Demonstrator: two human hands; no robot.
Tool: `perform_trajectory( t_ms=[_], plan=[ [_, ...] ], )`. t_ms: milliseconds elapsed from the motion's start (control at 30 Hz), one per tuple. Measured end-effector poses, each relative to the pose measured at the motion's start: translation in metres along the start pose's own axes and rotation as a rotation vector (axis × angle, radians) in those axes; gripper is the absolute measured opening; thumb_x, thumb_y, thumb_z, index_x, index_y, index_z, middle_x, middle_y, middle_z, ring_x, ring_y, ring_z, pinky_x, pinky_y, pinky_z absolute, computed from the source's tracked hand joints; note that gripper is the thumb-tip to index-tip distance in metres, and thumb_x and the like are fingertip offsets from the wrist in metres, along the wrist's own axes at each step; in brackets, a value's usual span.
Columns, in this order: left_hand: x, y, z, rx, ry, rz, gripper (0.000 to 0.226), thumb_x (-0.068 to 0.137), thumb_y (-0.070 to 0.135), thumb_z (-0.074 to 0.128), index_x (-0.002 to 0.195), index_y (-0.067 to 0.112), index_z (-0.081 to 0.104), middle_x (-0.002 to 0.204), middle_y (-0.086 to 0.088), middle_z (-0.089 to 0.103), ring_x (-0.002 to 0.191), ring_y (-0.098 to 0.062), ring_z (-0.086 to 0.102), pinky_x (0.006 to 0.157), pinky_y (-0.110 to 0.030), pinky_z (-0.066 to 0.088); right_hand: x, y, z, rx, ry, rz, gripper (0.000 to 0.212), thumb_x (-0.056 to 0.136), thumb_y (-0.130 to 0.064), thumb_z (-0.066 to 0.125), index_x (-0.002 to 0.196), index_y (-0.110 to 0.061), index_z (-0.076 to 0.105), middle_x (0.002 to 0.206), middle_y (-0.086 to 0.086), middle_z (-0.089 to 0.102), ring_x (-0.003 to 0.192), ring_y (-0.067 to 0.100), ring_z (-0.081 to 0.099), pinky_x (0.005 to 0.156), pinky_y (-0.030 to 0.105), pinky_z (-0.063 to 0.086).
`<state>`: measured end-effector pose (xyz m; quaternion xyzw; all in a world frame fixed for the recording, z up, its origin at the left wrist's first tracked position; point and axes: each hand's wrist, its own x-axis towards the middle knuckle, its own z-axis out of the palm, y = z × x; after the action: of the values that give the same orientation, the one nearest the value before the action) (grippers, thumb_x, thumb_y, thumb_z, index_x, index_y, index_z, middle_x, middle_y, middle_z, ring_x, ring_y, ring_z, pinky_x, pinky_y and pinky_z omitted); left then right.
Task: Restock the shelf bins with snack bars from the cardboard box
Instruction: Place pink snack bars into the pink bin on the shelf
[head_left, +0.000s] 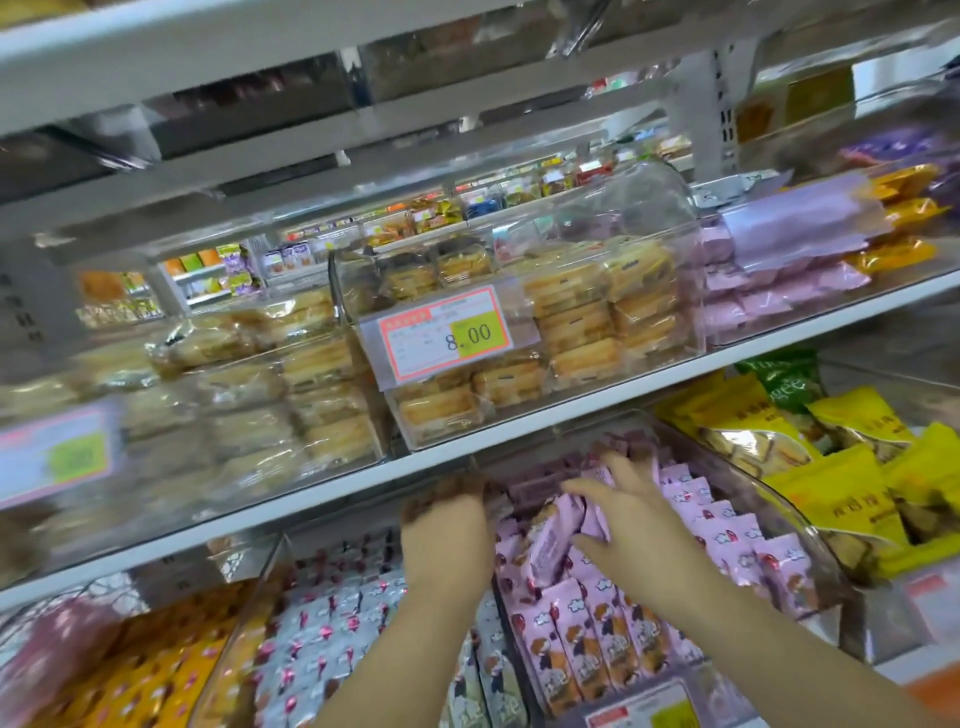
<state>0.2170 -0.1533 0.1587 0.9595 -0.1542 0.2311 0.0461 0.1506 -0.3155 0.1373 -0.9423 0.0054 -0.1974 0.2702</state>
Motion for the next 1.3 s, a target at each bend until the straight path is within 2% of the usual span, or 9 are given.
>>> perform_trajectory(
  t_ms=[133,267,467,600,733,833,900,1133,1300],
  plan=[
    [-0.017,-0.019,-0.008,-0.401,0.023,-0.042,0.042,0.092,0.034,0.06,0.132,0.031,0.048,0.128,0.003,0.052,0.104,-0.019,0.059,0.081,-0.027,0.048,-0.003,-0.024,0.007,-0.037,0.107,-0.133,0.038,0.095,-0.033,0.052,0.133,-0.033,0.048,0.14,-0.008,0.035,0.133,0.015,0.028,0.11,0.029,0.024],
    [-0.048,-0.038,-0.028,-0.597,0.042,0.091,0.042,0.089,0.023,0.066,0.122,0.043,0.05,0.104,0.024,0.046,0.106,-0.002,0.043,0.083,-0.01,0.031,-0.012,-0.063,0.006,0.516,-0.022,-0.064,0.038,0.091,-0.037,0.058,0.128,-0.035,0.049,0.111,-0.018,0.054,0.094,0.001,0.058,0.081,0.016,0.044],
    [-0.076,-0.06,-0.059,-0.705,-0.045,0.234,0.051,0.086,0.0,0.062,0.107,0.047,0.053,0.11,0.02,0.047,0.09,0.006,0.053,0.079,-0.01,0.044,-0.019,-0.089,0.006,0.62,-0.15,-0.103,0.017,0.082,-0.021,0.071,0.094,-0.031,0.063,0.1,-0.014,0.064,0.091,0.005,0.062,0.087,0.032,0.052],
    [-0.091,-0.084,-0.07,-0.84,-0.143,-0.034,0.046,0.093,0.015,0.057,0.123,0.046,0.041,0.126,0.013,0.044,0.096,0.006,0.056,0.072,-0.009,0.048,-0.026,-0.09,0.003,0.532,-0.202,-0.148,0.03,0.081,-0.007,0.069,0.085,-0.035,0.062,0.096,-0.014,0.061,0.063,-0.002,0.053,0.063,0.02,0.045],
    [-0.102,-0.102,-0.071,-1.217,-0.226,-0.36,0.05,0.092,0.029,0.061,0.137,0.031,0.039,0.13,0.007,0.049,0.103,-0.008,0.061,0.078,-0.025,0.055,-0.031,-0.095,0.004,0.502,-0.263,-0.228,0.035,0.078,0.0,0.066,0.082,-0.035,0.064,0.11,-0.005,0.064,0.049,0.011,0.042,0.055,0.031,0.042],
    [-0.108,-0.109,-0.073,-1.364,-0.25,-0.412,0.035,0.09,0.019,0.064,0.124,0.023,0.053,0.123,-0.007,0.059,0.103,-0.018,0.065,0.079,-0.027,0.056,-0.033,-0.103,0.003,0.513,-0.275,-0.252,0.038,0.077,0.001,0.068,0.079,-0.037,0.065,0.108,-0.014,0.065,0.074,0.026,0.064,0.072,0.046,0.055],
    [-0.109,-0.117,-0.076,-1.371,-0.228,-0.4,0.034,0.088,0.013,0.065,0.121,0.02,0.056,0.117,-0.008,0.063,0.1,-0.018,0.067,0.079,-0.027,0.055,-0.033,-0.107,0.002,0.468,-0.287,-0.258,0.029,0.078,-0.009,0.074,0.081,-0.037,0.065,0.103,-0.019,0.064,0.094,0.013,0.064,0.085,0.042,0.054],
    [-0.11,-0.134,-0.069,-0.727,-0.255,-0.211,0.037,0.081,0.026,0.075,0.108,0.038,0.053,0.118,0.015,0.052,0.106,-0.002,0.048,0.088,-0.02,0.042,-0.025,-0.096,-0.005,-0.032,-0.423,-0.253,0.02,0.084,-0.028,0.069,0.099,-0.033,0.058,0.086,-0.023,0.049,0.072,-0.006,0.049,0.065,0.008,0.041],
    [-0.109,-0.122,-0.047,-0.696,-0.358,-0.178,0.036,0.084,0.024,0.072,0.116,0.029,0.057,0.109,0.015,0.051,0.091,0.004,0.048,0.064,-0.001,0.04,-0.027,-0.088,0.005,-0.129,-0.557,-0.237,0.035,0.086,-0.031,0.069,0.119,-0.027,0.058,0.124,-0.011,0.056,0.112,0.005,0.052,0.095,0.021,0.042]
  ],
)
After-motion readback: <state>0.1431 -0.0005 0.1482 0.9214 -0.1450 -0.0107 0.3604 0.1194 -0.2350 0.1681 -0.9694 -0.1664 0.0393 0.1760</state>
